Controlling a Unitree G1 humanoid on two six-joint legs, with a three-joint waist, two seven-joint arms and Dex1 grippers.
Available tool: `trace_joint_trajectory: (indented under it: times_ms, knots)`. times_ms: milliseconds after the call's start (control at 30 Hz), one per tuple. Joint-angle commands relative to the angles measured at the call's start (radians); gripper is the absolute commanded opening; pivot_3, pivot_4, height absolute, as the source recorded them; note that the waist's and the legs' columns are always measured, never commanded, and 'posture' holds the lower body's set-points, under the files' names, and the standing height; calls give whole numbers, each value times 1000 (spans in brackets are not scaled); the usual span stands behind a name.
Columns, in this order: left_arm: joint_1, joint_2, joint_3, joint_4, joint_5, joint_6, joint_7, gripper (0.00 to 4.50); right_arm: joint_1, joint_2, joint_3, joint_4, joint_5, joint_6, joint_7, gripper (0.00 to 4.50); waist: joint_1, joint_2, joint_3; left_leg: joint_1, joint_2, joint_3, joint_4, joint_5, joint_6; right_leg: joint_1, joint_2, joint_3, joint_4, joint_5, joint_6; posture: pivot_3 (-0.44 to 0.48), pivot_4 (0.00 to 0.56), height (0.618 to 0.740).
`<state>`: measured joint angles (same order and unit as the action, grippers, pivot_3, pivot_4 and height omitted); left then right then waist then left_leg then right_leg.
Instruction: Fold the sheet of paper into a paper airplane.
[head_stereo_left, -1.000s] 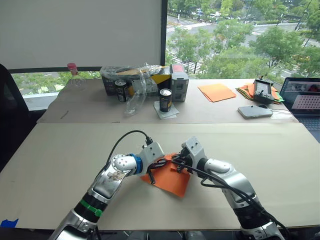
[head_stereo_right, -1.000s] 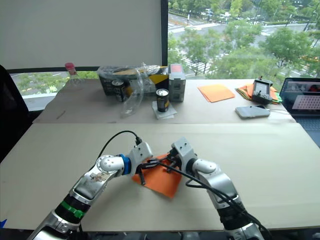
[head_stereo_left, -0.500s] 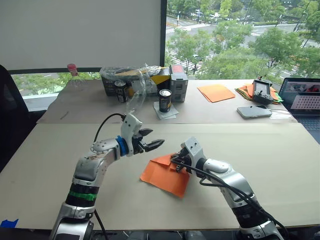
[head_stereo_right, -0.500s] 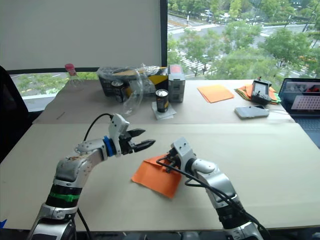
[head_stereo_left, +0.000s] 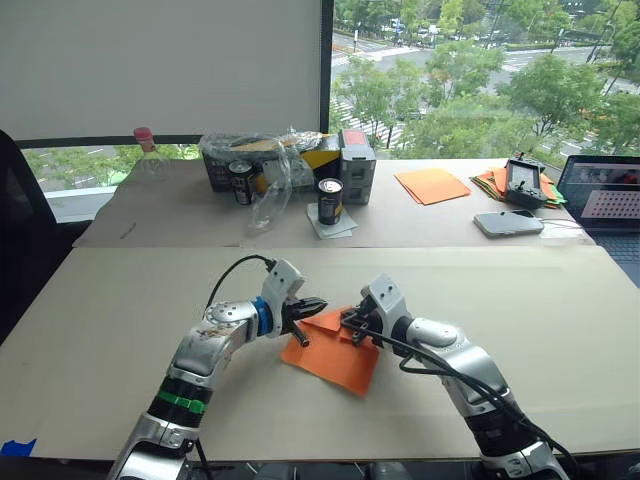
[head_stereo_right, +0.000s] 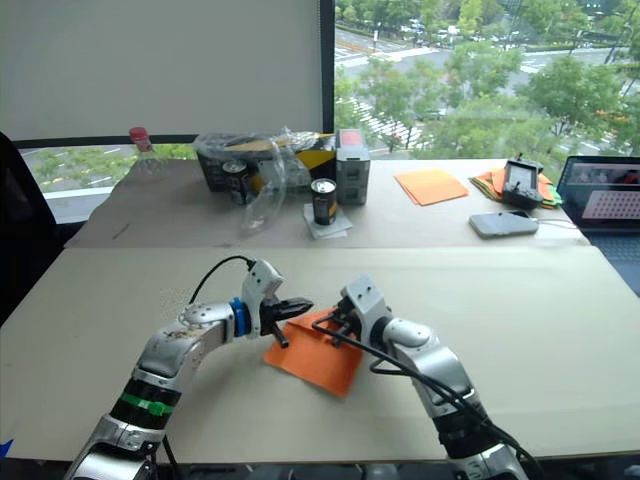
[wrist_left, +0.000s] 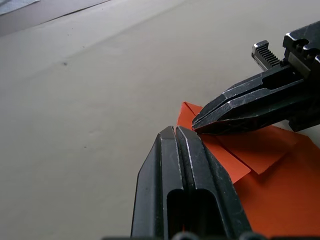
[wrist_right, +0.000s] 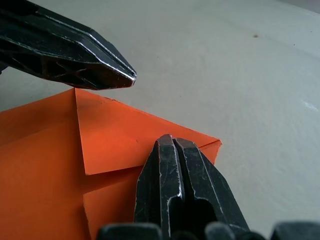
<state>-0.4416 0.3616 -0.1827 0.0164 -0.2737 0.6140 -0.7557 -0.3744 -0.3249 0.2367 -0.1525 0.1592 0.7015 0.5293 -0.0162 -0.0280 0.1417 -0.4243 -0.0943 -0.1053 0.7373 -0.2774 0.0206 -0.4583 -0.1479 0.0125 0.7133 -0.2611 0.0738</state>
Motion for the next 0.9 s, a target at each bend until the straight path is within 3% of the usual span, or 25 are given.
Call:
trace_joint_trajectory:
  times_ms: [33, 300, 633, 900]
  knots:
    - [26, 28, -30, -29, 33, -27, -11, 32, 13, 0, 19, -19, -4, 21, 3, 0, 1, 0, 0, 0, 0, 0, 0, 0, 0, 0, 0, 0, 0, 0, 0, 0, 150, 670]
    - [50, 18, 4, -54, 19, 52, 60, 32, -33, 47, 30, -18, -10, -43, -12, 0, -3, 0, 0, 0, 0, 0, 0, 0, 0, 0, 0, 0, 0, 0, 0, 0, 150, 670]
    - [71, 23, -9, -108, -3, 89, 53, 32, -85, 84, 93, 97, -61, -92, 0, 0, 1, 0, 0, 0, 0, 0, 0, 0, 0, 0, 0, 0, 0, 0, 0, 0, 150, 670]
    - [68, 22, -8, -105, 0, 90, 61, 32, -81, 69, 47, 146, -80, -50, -40, 0, 3, 0, 0, 1, 0, 0, 0, 0, 0, 0, 0, 0, 1, 0, 0, 0, 150, 670]
